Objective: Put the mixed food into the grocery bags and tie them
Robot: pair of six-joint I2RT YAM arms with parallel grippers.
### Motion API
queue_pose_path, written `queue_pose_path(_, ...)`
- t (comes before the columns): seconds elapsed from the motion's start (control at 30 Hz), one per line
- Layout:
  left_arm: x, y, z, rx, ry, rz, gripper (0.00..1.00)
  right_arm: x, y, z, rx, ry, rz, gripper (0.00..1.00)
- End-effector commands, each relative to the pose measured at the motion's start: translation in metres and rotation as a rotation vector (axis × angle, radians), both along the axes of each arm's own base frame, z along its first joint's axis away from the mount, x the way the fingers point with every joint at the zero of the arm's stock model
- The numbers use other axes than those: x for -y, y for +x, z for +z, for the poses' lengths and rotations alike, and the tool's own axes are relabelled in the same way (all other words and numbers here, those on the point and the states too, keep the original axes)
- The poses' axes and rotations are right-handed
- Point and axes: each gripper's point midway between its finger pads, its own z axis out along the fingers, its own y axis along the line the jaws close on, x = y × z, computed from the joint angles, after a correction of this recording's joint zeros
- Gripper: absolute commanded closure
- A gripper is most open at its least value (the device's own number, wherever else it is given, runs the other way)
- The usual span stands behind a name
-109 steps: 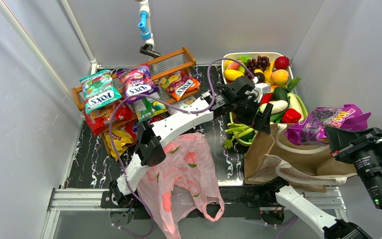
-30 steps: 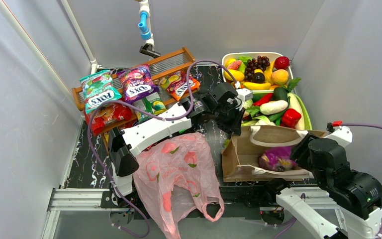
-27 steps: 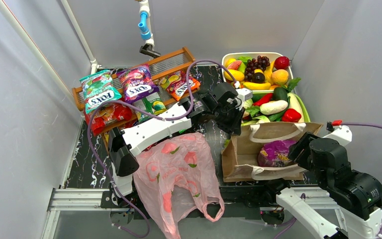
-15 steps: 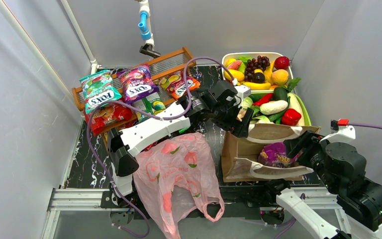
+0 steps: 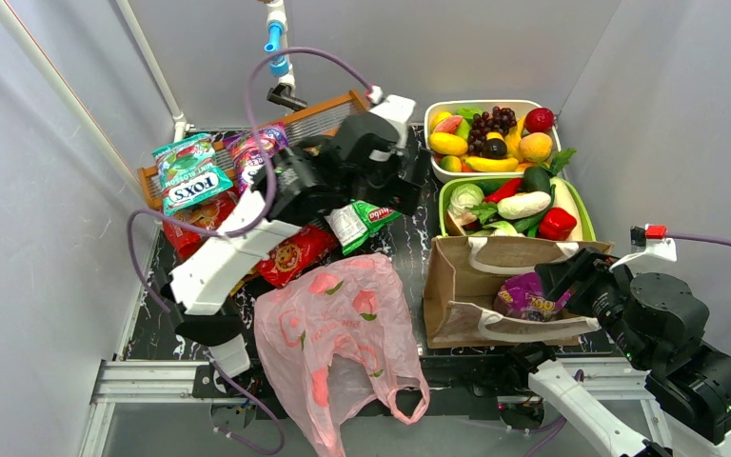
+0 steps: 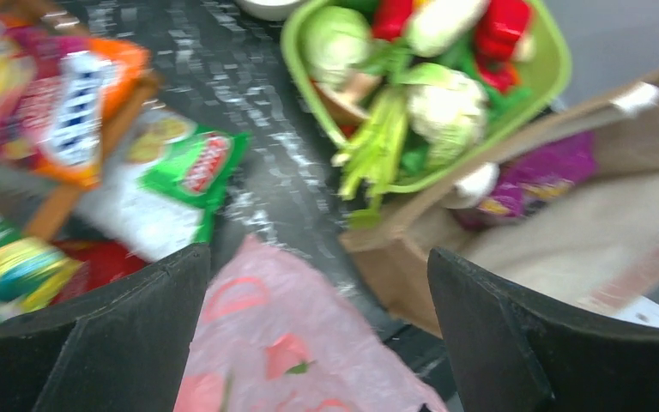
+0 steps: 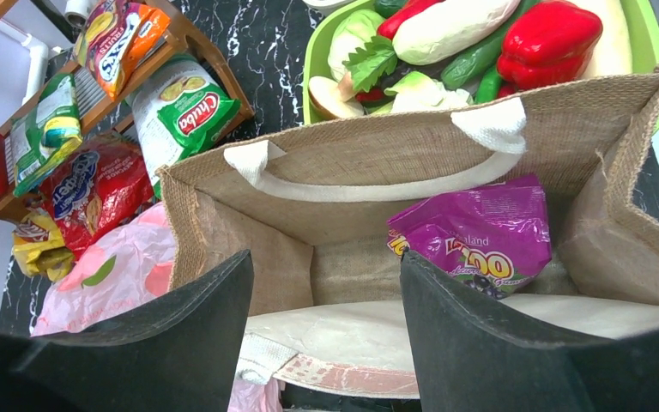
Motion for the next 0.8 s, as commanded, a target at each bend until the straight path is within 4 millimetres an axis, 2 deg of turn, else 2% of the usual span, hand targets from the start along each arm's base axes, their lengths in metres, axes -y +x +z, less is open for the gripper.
queue_pose_path(0.0,-0.111,0.026,0.009,0.08,0.176,0.284,0.02,-0.005,0.005,0.008,0.034,0.032,0.005,0.29)
queue_pose_path(0.13,-0.17,0.033,0.008,0.072,0.214,0.436,0.02,-0.002,0.005,0.005,0.013,0.028,-0.019,0.27)
queue_pose_path(0.3,-0.221,0.037,0.011,0.077,0.28,0.565,0.02,-0.008,0.006,0.001,-0.008,0.037,-0.001,0.27)
queue_pose_path(0.4,-0.245,0.043,0.014,0.07,0.298,0.637,0.02,-0.009,0.006,0.0,-0.012,0.04,0.001,0.27)
queue_pose_path(0.6,-0.272,0.056,0.013,0.065,0.298,0.714,0.02,-0.008,0.006,-0.001,-0.015,0.038,-0.002,0.27)
queue_pose_path(0.77,-0.282,0.068,0.002,0.022,0.288,0.723,0.02,-0.009,0.006,-0.002,-0.019,0.036,0.001,0.27)
